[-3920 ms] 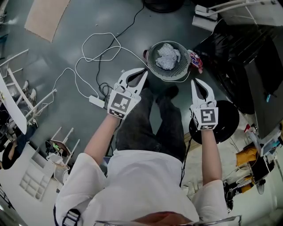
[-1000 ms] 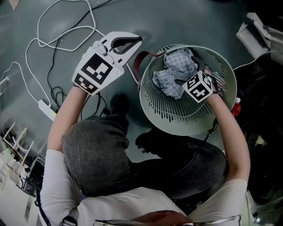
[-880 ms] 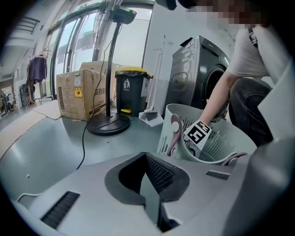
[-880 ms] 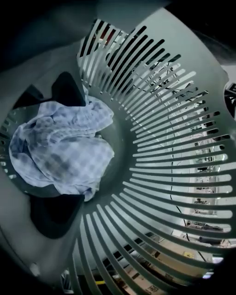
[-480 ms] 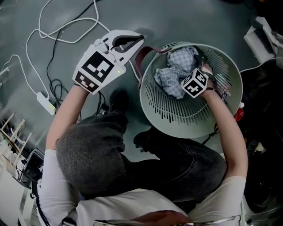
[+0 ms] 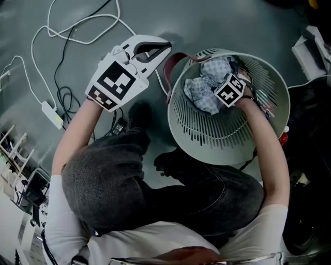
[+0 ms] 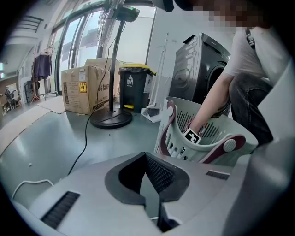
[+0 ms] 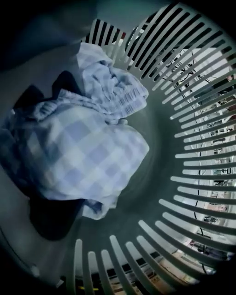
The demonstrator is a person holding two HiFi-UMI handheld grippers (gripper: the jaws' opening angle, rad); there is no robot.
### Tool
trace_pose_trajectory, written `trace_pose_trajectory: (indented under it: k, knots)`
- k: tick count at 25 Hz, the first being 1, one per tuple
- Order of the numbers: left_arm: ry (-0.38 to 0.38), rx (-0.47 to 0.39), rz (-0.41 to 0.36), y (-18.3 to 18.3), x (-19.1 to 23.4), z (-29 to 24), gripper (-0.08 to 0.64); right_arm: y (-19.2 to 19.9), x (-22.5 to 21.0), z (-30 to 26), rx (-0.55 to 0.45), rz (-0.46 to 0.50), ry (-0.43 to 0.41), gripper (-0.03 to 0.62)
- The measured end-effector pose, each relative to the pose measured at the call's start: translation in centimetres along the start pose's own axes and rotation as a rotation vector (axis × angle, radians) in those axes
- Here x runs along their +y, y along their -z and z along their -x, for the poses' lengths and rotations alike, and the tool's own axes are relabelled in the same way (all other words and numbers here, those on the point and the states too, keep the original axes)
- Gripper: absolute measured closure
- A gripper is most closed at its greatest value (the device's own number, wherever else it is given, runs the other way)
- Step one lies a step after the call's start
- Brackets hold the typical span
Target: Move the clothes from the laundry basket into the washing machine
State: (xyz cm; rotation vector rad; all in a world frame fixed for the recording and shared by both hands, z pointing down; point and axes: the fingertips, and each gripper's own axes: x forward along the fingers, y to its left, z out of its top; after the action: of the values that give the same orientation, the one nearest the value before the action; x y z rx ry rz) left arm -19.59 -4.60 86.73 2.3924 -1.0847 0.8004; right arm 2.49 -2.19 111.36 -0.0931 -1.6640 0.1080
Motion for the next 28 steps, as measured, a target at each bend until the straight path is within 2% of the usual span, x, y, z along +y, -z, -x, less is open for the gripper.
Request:
trace_pose_trajectory:
  k: [3, 4, 10, 14, 17, 22, 28]
  knots:
    - [-0.003, 0.000, -0.003, 0.1, -0.1, 0.2, 0.555, 0.1, -0.1, 0.1, 0.004, 0.024, 0.015, -0.007]
    - [-0.006, -0.004, -0.004, 0.1, -0.1, 0.2, 0.554, 0.0, 0.2, 0.2, 0.003, 0.035, 0.015, 0.018]
    - [-0.030, -0.027, 0.009, -0.8, 0.7, 0.2, 0.554, -0.1, 2.6, 0.8, 0.006, 0.058, -0.024, 0.264]
    - [-0.032, -0.023, -0.011, -1.2, 0.6, 0.0, 0.555, 0.8, 3.5, 1.1, 0.026, 0.048, -0.046, 0.335]
    - [-0.037, -0.030, -0.016, -1.6, 0.9, -0.1, 0.555, 0.9, 3.7, 2.3, 0.018, 0.037, -0.061, 0.360]
    - [-0.074, -0.057, -0.014, -2.8, 1.9, 0.0, 0.555, 0.5, 2.5, 5.4, -0.043, 0.011, -0.023, 0.370]
    - [-0.058, -0.063, -0.026, -4.5, 2.0, 0.2, 0.554, -1.5, 2.6, 10.0, -0.141, -0.033, -0.020, 0.370]
